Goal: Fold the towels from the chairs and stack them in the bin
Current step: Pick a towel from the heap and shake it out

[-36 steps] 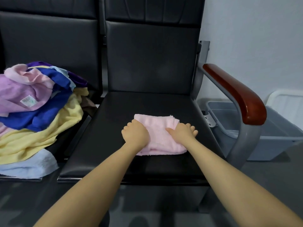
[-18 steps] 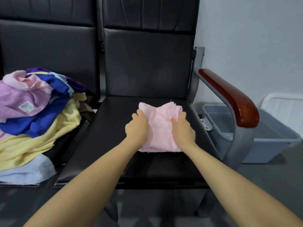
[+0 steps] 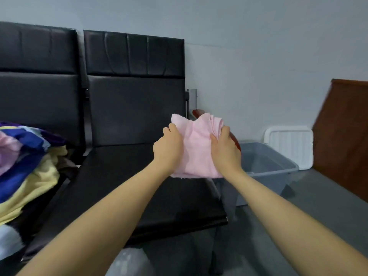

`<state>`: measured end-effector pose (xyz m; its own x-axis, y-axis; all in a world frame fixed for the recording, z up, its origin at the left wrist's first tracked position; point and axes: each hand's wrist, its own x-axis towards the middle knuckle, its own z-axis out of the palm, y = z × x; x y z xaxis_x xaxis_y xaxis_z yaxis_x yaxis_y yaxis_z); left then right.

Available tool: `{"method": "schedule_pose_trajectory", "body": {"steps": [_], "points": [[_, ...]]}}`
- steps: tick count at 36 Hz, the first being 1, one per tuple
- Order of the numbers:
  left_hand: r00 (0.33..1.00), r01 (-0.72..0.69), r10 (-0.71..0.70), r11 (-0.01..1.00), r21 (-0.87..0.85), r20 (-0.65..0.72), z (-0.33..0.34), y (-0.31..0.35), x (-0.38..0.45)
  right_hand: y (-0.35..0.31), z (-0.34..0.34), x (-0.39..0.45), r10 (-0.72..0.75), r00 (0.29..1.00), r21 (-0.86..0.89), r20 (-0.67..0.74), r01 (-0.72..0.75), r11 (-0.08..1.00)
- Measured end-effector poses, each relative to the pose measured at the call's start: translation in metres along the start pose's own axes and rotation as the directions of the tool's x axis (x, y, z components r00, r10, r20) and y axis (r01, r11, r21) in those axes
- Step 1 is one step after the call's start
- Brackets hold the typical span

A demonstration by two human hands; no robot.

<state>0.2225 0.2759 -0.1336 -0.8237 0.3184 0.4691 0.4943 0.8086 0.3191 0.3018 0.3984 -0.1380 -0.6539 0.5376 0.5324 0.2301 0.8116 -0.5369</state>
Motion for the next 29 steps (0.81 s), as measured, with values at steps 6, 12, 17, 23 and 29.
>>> {"method": "schedule_pose_trajectory", "body": {"steps": [6, 12, 17, 23, 29], "points": [[0.984, -0.178, 0.177, 0.977, -0.116, -0.016, 0.003, 0.073, -0.002, 0.043, -0.054, 0.004, 0.101, 0.989, -0.022, -0.104, -0.104, 0.994], [0.953, -0.291, 0.3, 0.943, -0.159, 0.033, 0.034, 0.148, -0.006, 0.106, -0.092, 0.01, 0.18, 0.969, -0.07, -0.166, -0.194, 0.978], [0.934, -0.32, 0.336, 0.938, -0.137, 0.119, 0.081, 0.2, -0.004, 0.169, -0.1, 0.023, 0.253, 0.955, -0.065, -0.155, -0.265, 0.962], [0.929, -0.256, 0.281, 0.958, -0.133, 0.241, 0.166, 0.248, 0.011, 0.255, -0.081, 0.052, 0.297, 0.95, -0.046, -0.1, -0.303, 0.952], [0.902, -0.12, 0.181, 0.977, -0.175, 0.391, 0.267, 0.268, 0.008, 0.343, -0.034, 0.076, 0.408, 0.91, 0.054, 0.071, -0.412, 0.91]]}}
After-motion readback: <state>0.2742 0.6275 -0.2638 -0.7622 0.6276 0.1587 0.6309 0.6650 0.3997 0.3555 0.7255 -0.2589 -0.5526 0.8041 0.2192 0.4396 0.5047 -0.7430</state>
